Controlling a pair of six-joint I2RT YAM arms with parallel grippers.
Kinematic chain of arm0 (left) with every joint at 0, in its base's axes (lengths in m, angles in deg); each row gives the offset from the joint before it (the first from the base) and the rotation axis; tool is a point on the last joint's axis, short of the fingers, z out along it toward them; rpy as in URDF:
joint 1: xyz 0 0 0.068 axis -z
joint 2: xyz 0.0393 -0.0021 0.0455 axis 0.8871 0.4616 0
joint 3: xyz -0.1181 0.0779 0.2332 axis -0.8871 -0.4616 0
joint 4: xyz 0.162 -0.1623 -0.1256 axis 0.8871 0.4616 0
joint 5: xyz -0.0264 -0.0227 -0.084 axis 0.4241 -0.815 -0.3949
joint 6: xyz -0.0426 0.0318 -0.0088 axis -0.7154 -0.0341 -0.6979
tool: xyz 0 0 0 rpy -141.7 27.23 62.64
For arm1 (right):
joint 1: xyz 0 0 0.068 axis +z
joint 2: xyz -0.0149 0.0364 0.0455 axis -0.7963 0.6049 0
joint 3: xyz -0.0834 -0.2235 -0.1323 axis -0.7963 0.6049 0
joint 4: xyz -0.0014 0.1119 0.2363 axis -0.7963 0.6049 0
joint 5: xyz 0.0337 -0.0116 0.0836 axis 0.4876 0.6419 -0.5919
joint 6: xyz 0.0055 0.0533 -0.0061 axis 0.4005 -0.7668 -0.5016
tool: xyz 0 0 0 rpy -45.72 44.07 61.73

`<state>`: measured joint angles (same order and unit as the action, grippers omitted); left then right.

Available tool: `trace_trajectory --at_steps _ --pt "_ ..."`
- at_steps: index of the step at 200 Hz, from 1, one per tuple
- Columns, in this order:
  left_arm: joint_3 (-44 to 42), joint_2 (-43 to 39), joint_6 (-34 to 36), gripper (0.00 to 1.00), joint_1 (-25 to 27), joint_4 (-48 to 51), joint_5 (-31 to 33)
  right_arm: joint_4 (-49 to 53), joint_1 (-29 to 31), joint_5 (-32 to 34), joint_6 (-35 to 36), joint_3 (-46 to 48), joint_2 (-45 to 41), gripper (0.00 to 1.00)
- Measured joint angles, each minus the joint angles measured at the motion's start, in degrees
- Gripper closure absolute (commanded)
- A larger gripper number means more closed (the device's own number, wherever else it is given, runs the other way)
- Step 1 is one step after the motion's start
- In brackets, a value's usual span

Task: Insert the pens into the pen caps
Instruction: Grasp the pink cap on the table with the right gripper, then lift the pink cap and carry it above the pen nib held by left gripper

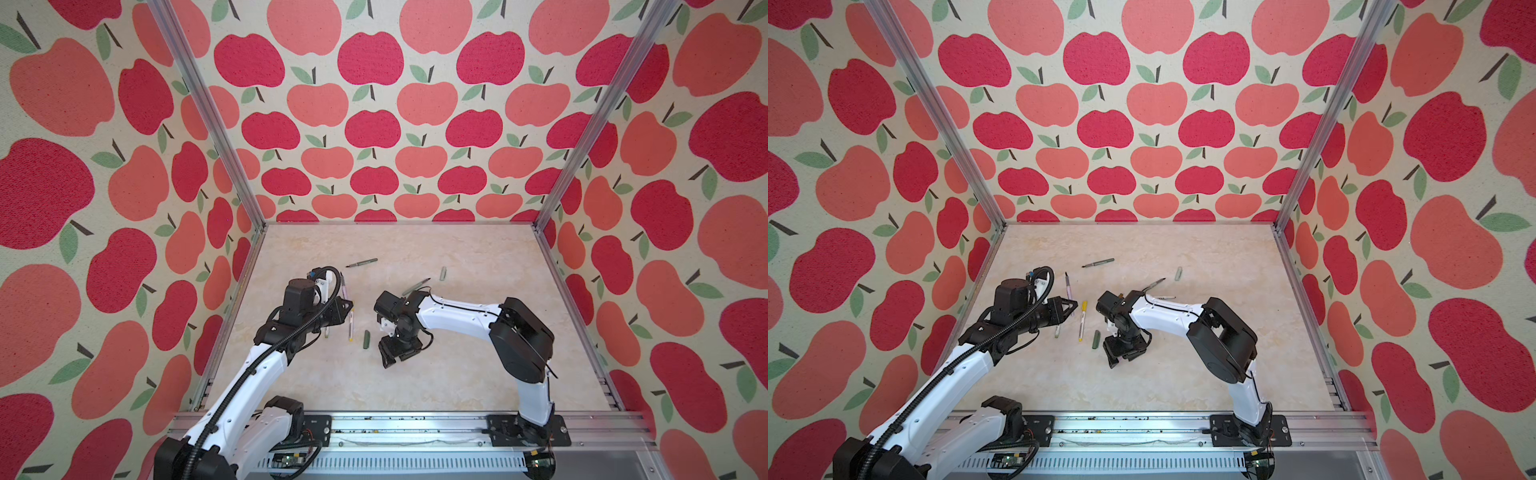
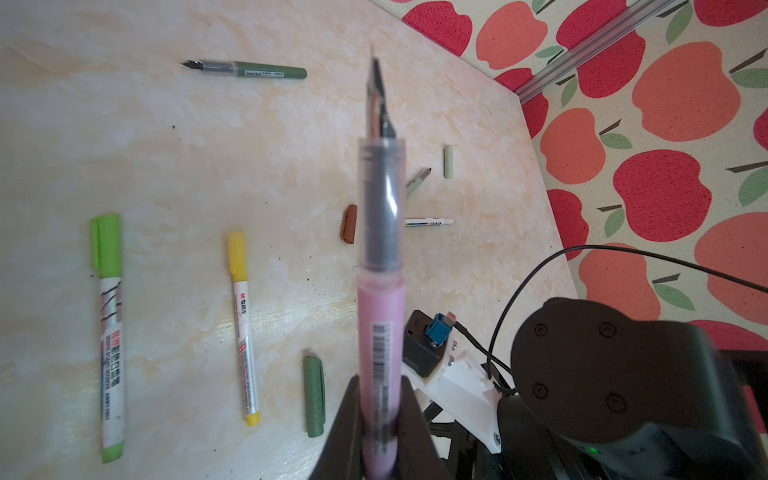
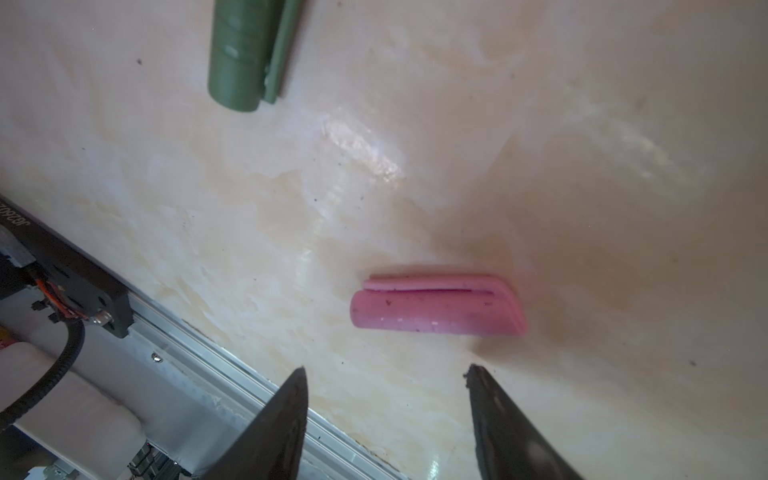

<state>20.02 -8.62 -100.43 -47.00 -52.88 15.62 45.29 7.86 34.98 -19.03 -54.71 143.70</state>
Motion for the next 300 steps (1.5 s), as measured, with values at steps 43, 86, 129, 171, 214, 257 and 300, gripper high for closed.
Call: trace_trajectory --at_steps 43,86,129,171,214,257,300 --pt "0.0 -1.0 0.0 0.98 0.0 0.0 0.4 -0.1 -0.8 1.0 0.7 -1.9 2.0 0.56" --pt "0.0 -1.0 0.0 0.98 -0.2 0.2 0.6 0.3 -0.8 3.2 1.9 -5.3 4.8 0.66" --pt "0.0 -0.7 0.0 0.98 -0.5 0.2 0.6 1.6 -0.8 5.6 3.9 -7.9 6.6 0.78" --pt "0.0 -0.1 0.0 0.98 -0.8 0.2 0.6 1.8 -0.8 7.3 5.3 -8.3 6.6 0.87" --pt "0.0 0.0 0.0 0.98 -0.8 0.2 0.6 1.8 -0.6 8.7 6.1 -8.5 6.6 0.86" --pt "0.0 1.2 0.1 0.98 -0.8 0.2 0.5 1.6 -0.6 9.2 6.9 -8.5 6.6 0.84" --pt "0.1 2.2 0.1 0.98 -0.8 0.2 0.5 -0.1 -0.5 9.9 6.9 -7.5 5.9 0.88"
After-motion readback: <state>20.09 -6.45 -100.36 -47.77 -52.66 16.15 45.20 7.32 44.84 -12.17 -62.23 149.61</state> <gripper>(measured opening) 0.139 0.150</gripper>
